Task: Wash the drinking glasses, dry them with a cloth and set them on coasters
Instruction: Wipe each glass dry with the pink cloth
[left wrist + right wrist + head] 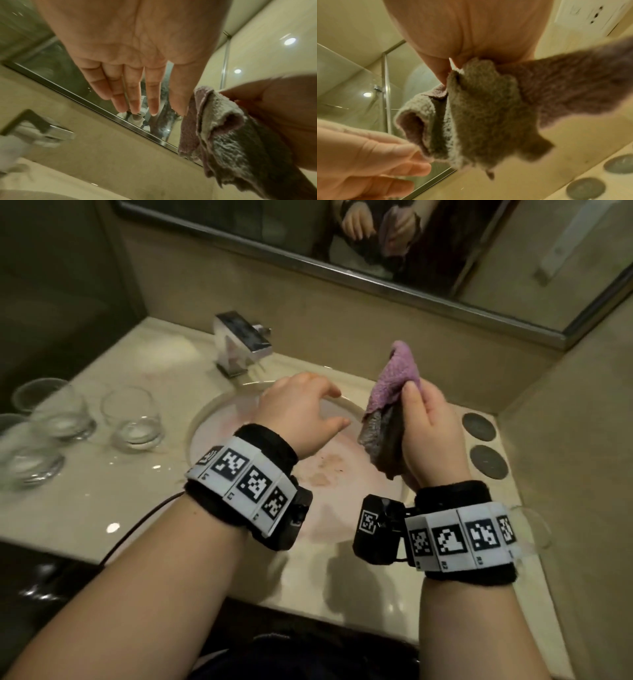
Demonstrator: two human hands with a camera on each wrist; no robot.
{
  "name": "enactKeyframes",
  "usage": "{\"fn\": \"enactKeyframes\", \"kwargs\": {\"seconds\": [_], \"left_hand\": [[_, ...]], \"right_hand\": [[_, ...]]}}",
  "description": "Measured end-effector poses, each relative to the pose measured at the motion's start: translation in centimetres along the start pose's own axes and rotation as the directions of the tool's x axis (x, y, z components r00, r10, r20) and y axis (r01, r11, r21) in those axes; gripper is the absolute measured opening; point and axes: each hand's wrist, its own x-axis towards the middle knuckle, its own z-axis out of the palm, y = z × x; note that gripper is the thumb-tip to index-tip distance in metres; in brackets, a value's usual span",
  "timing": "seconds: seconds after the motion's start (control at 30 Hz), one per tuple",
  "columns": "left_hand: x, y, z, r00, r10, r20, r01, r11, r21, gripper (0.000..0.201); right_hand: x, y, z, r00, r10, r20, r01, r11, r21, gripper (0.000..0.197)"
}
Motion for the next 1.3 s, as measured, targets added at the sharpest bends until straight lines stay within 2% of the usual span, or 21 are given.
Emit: {"fn": "enactKeyframes", "kwargs": {"seconds": [0.2, 0.33, 0.43, 0.6, 0.7, 0.8, 0.87, 0.9, 0.97, 1.03, 1.1, 1.13, 1.17, 1.2, 1.23, 1.3], "left_hand": [[-1.6, -10.6, -5.9, 0.980, -0.194, -0.051, 0.198, 0.977, 0.078, 0.046], [-2.7, -16.3, -8.2, 0.932, -0.356, -0.062, 0.362, 0.920, 0.153, 0.051], [-2.8, -20.0, -8.5, 0.890, -0.456, 0.006, 0.444, 0.869, 0.219, 0.053], [-0.9, -23.4, -7.7, 0.833, -0.495, 0.246, 0.389, 0.841, 0.376, 0.046], [0.6, -24.3, -6.4, 0.797, -0.520, 0.307, 0.361, 0.817, 0.449, 0.034], [2.0, -25.0, -5.0, 0.709, -0.605, 0.363, 0.377, 0.759, 0.530, 0.026], [2.6, -25.5, -4.5, 0.641, -0.655, 0.399, 0.392, 0.727, 0.564, 0.031], [3.0, -25.9, -4.4, 0.630, -0.663, 0.404, 0.397, 0.722, 0.566, 0.034], [3.1, -25.8, -4.8, 0.656, -0.652, 0.380, 0.423, 0.735, 0.529, 0.038], [2.7, -24.7, -5.7, 0.738, -0.581, 0.343, 0.457, 0.804, 0.379, 0.035], [1.8, -23.3, -6.3, 0.821, -0.494, 0.286, 0.502, 0.864, 0.050, 0.021], [1.3, -22.4, -6.6, 0.853, -0.448, 0.267, 0.500, 0.849, -0.171, 0.015], [1.0, -21.6, -6.6, 0.873, -0.410, 0.263, 0.485, 0.784, -0.388, 0.012], [1.0, -21.0, -6.3, 0.876, -0.385, 0.290, 0.482, 0.667, -0.568, 0.011], [1.0, -20.3, -5.8, 0.862, -0.369, 0.348, 0.500, 0.501, -0.706, 0.011], [1.3, -19.1, -4.0, 0.807, -0.316, 0.499, 0.535, 0.036, -0.844, 0.015]], "right_hand": [[-1.4, -4.3, 8.7, 0.991, 0.041, 0.128, -0.046, 0.998, 0.034, 0.018], [-2.2, -5.5, 13.0, 0.989, 0.043, 0.141, -0.050, 0.998, 0.043, 0.026], [-2.5, -5.5, 14.8, 0.987, 0.095, 0.132, -0.104, 0.993, 0.061, 0.025], [-2.7, -4.9, 16.3, 0.973, 0.204, 0.109, -0.215, 0.971, 0.100, 0.021], [-2.5, -4.6, 16.8, 0.968, 0.233, 0.088, -0.242, 0.965, 0.104, 0.024], [-2.1, -4.2, 16.9, 0.960, 0.274, 0.050, -0.278, 0.949, 0.149, 0.023], [-1.6, -3.7, 16.7, 0.950, 0.312, -0.001, -0.305, 0.929, 0.210, 0.025], [-1.4, -3.4, 16.6, 0.945, 0.325, -0.024, -0.310, 0.920, 0.240, 0.027], [-0.9, -3.0, 16.0, 0.932, 0.358, -0.059, -0.325, 0.896, 0.304, 0.027], [-0.5, -2.4, 15.2, 0.919, 0.387, -0.073, -0.342, 0.875, 0.342, 0.027], [0.0, -1.9, 14.5, 0.909, 0.412, -0.059, -0.358, 0.845, 0.397, 0.028], [0.1, -1.8, 14.0, 0.907, 0.418, -0.049, -0.360, 0.832, 0.422, 0.028], [0.4, -1.5, 13.5, 0.907, 0.420, -0.039, -0.363, 0.823, 0.437, 0.029], [0.5, -1.4, 13.0, 0.903, 0.427, -0.038, -0.365, 0.811, 0.457, 0.031], [0.7, -1.2, 12.4, 0.902, 0.430, -0.030, -0.364, 0.798, 0.480, 0.034], [1.3, -0.6, 11.0, 0.893, 0.449, 0.030, -0.392, 0.743, 0.543, 0.051]]}}
